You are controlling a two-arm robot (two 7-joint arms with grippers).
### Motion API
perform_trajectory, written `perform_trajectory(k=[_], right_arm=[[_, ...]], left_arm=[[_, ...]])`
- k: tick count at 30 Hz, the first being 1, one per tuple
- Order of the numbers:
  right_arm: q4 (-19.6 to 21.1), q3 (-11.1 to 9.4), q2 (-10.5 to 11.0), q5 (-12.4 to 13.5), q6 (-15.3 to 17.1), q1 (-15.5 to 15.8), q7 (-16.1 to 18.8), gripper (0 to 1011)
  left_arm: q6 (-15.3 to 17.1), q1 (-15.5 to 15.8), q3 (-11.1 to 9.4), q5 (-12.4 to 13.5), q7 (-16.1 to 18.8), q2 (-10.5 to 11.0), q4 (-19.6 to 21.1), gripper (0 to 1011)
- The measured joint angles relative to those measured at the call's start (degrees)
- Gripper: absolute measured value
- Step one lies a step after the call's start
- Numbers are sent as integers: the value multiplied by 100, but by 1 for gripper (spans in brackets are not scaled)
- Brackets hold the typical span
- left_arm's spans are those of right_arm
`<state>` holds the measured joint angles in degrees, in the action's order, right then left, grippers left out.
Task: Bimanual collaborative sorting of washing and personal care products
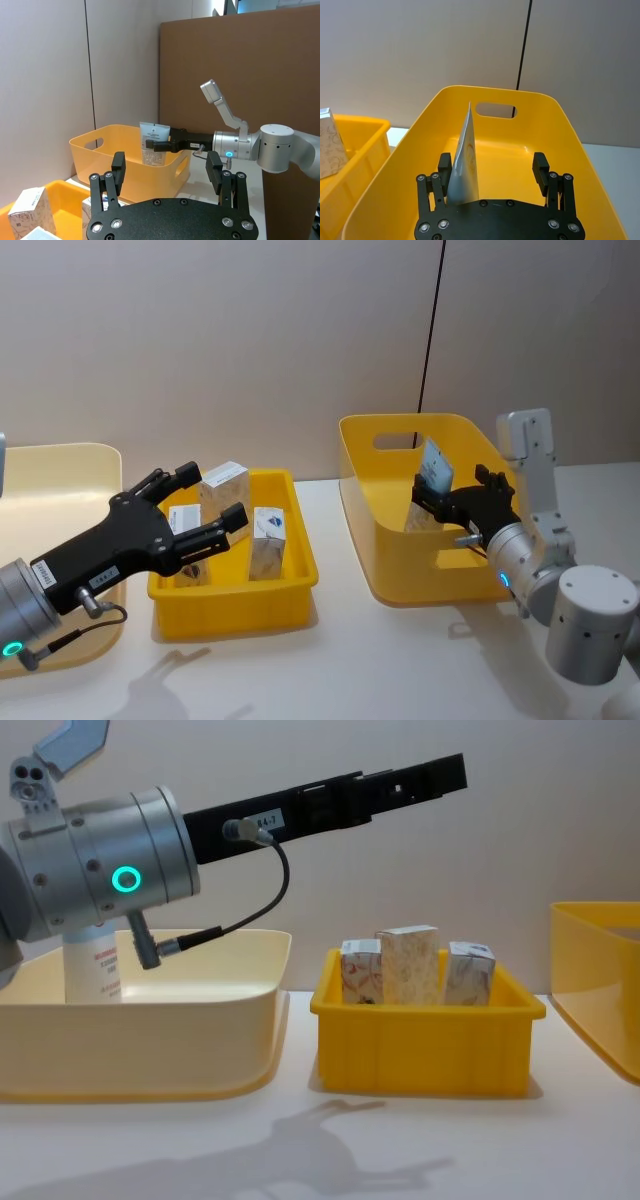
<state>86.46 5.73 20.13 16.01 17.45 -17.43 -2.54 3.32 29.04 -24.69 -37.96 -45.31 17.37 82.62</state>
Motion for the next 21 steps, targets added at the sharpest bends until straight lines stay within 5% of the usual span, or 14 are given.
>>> perform_trajectory(k=[21], right_arm=[[368,-110,8,252,-939,134,755,1001]], left_arm=[[0,0,0,0,0,0,0,1000]])
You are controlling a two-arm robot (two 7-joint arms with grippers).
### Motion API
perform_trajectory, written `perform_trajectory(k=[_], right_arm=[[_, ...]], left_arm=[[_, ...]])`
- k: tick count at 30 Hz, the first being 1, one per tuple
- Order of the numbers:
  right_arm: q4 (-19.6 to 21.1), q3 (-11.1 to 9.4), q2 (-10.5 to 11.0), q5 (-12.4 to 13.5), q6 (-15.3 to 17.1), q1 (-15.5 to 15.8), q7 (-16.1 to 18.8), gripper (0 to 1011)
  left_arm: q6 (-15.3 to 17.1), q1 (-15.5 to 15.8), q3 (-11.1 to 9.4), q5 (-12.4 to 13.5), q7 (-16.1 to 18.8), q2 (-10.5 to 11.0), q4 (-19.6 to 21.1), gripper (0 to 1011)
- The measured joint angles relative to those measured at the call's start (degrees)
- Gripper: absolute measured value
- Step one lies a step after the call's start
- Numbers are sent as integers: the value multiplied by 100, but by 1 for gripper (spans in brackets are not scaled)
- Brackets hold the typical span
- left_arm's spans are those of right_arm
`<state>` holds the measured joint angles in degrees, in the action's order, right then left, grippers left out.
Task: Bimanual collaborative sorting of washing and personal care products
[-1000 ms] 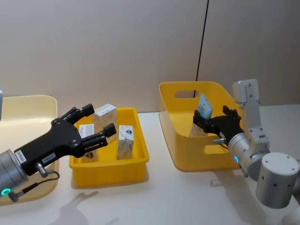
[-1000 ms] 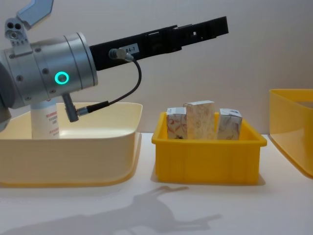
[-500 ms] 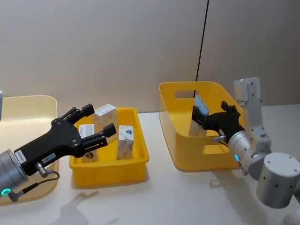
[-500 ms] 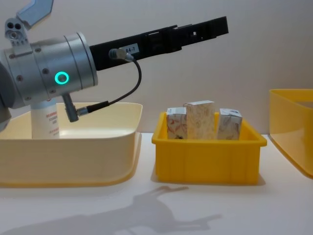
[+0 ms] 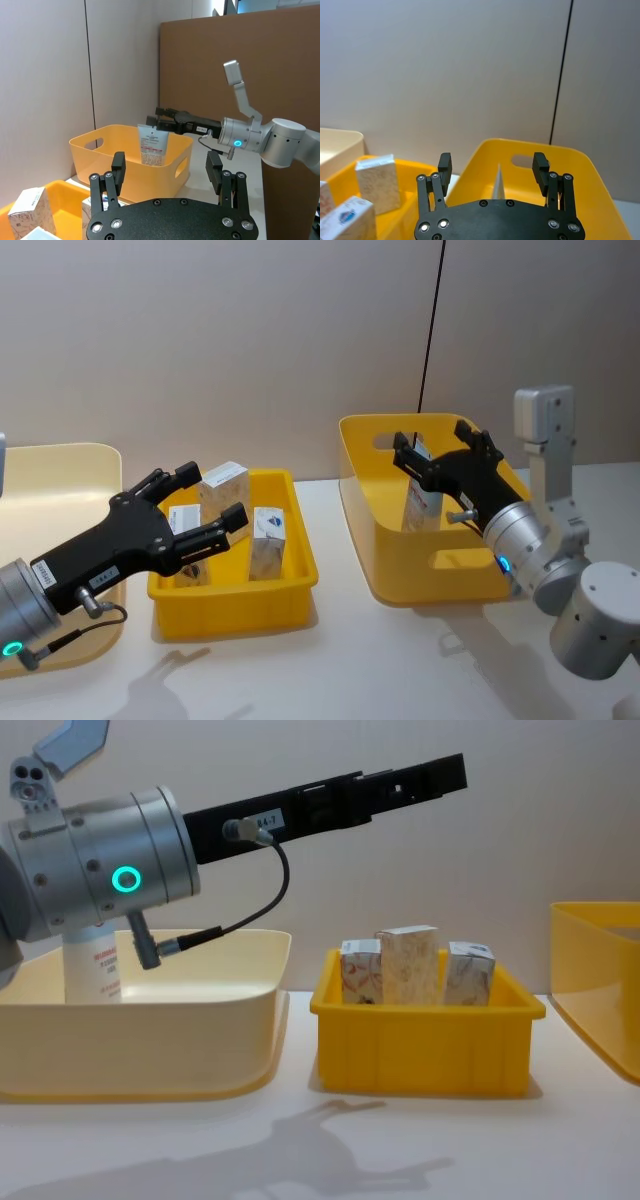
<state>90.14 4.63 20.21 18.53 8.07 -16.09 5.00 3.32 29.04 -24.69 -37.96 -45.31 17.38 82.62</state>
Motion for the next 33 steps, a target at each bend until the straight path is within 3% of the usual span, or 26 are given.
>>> perform_trajectory(k=[9,18,33], right_arm=[[164,-34,-24,131,-223,56,281,1001],[266,49,-30,110,-264,233,251,1001],[747,493,-63,-74,-467,1057,42,1001]], left_arm=[[0,0,0,0,0,-1,0,1000],[0,-48,-2,75,138,16,31,1000],[-62,-416,-38,708,1197,124,284,1000]])
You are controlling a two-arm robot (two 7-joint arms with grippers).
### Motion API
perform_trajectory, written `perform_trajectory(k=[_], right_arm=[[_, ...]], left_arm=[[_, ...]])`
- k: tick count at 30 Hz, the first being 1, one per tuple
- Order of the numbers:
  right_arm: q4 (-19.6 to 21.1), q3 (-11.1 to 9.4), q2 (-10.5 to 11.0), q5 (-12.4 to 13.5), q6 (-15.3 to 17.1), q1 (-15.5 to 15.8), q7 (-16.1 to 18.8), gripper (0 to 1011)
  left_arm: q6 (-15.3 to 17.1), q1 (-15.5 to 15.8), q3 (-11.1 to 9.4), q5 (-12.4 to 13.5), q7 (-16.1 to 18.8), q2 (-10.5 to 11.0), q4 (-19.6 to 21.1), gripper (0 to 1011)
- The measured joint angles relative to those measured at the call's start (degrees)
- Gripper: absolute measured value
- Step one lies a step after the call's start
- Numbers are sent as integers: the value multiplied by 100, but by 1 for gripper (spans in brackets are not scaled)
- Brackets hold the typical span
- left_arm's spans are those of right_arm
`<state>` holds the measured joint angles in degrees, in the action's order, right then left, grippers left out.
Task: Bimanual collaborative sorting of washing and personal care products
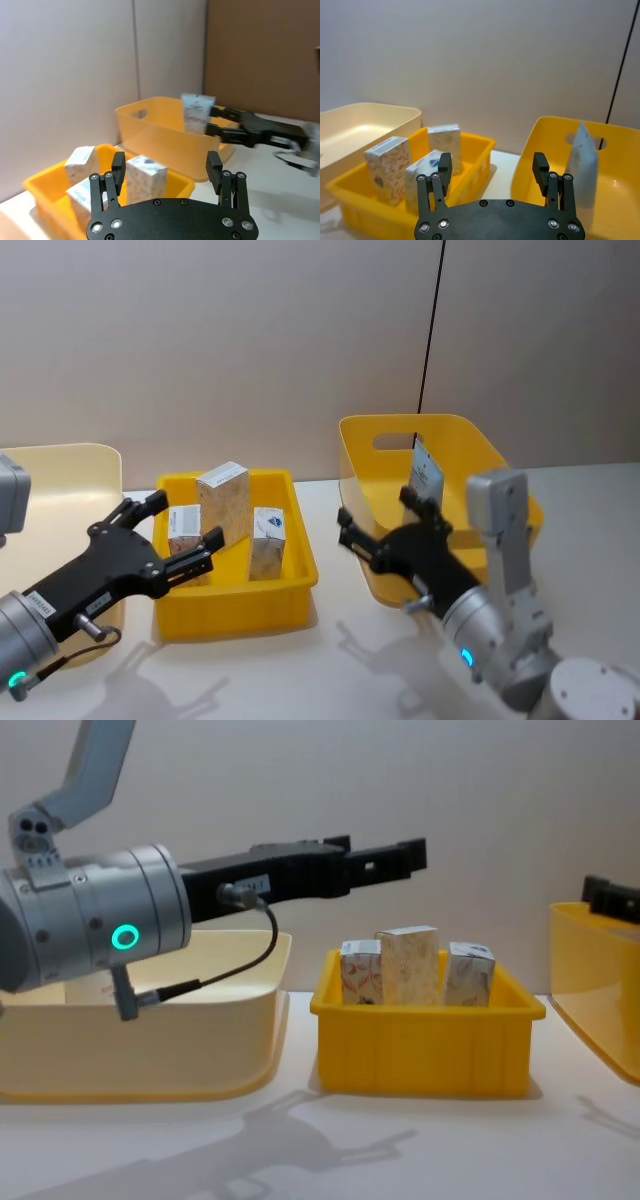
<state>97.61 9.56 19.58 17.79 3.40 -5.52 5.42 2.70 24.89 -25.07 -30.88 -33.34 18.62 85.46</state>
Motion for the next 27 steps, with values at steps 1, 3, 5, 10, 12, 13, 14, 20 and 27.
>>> perform_trajectory(k=[1,3,5,10,12,13,14,20,27], right_arm=[[54,52,-4,-20,-21,93,-24,1001],[124,120,-9,-45,-54,220,-54,1001],[174,168,-12,-64,-74,310,-77,1001],[315,295,-23,-112,-130,549,-136,1001],[335,315,-24,-120,-139,587,-147,1001],[351,330,-25,-126,-144,614,-155,1001],[356,335,-26,-128,-146,622,-157,1001],[364,342,-26,-133,-148,636,-160,1001],[364,341,-25,-133,-148,636,-160,1001]], left_arm=[[-7,-40,-5,73,117,12,27,1000],[-14,-78,-8,139,234,23,55,1000],[-23,-142,-14,243,404,41,96,1000],[-47,-278,-27,478,801,82,192,1000],[-56,-341,-31,578,977,100,233,1000],[-56,-341,-31,578,977,100,233,1000],[-63,-377,-35,640,1082,110,258,1000],[-90,-536,-48,911,1538,157,366,1000],[-119,-717,-64,1224,2063,210,491,1000]])
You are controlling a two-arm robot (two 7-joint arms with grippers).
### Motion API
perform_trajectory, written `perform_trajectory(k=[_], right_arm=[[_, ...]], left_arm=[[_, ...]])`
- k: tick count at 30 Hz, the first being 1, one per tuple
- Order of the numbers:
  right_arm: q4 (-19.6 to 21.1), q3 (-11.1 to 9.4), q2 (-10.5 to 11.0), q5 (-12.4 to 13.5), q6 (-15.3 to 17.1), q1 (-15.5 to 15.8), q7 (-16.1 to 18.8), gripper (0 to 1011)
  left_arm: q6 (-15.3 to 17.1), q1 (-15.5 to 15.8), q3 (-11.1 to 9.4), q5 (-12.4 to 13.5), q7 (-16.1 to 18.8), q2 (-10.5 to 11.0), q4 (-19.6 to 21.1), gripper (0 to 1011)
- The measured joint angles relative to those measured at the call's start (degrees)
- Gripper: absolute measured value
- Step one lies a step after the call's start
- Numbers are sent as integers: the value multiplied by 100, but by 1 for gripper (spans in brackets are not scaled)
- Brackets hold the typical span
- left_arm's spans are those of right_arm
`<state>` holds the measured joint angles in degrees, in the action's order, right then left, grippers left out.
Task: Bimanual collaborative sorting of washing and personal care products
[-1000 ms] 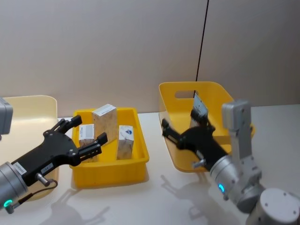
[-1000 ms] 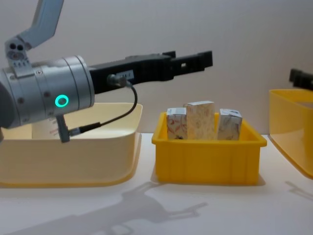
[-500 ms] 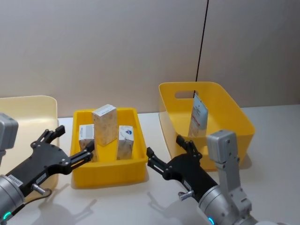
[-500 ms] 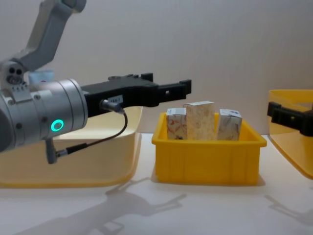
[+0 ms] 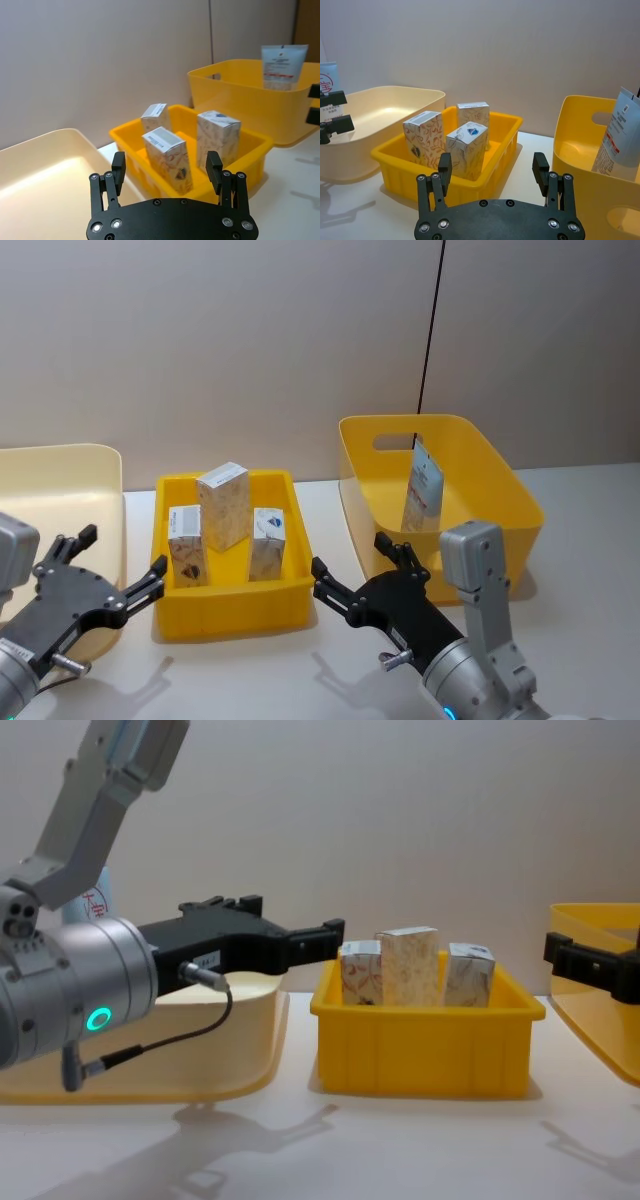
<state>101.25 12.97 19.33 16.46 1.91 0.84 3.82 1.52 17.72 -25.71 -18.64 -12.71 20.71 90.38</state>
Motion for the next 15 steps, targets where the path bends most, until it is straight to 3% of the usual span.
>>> perform_trajectory(k=[15], right_arm=[[-4,-5,-1,0,0,0,1,1001]], left_arm=[[-62,-352,-30,601,1015,102,239,1000]])
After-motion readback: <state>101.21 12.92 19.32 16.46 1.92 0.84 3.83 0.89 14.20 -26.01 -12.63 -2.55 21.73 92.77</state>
